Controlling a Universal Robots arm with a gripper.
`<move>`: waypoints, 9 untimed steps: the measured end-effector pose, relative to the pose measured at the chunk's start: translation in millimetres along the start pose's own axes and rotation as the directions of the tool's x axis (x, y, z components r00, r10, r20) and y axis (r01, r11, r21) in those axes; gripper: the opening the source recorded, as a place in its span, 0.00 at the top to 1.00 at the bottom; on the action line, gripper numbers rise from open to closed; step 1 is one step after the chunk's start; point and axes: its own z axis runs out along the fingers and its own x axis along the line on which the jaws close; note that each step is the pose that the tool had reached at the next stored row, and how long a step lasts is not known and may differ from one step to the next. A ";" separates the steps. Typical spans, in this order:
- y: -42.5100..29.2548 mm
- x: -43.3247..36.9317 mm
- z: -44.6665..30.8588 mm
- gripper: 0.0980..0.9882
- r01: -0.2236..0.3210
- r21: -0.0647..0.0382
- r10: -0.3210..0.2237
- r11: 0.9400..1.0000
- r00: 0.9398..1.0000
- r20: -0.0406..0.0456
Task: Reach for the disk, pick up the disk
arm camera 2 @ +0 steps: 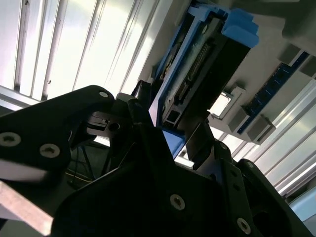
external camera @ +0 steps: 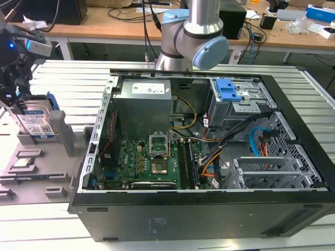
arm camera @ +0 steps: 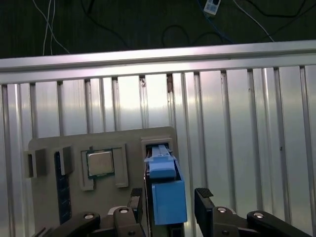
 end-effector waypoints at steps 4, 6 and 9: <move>-0.2 0.0 4.3 0.50 0.009 0.000 -0.009 1.000 1.000 -0.001; -0.2 0.0 4.7 0.50 0.019 0.000 -0.019 1.000 1.000 -0.002; -0.1 0.0 4.8 0.50 0.020 0.000 -0.020 1.000 1.000 -0.004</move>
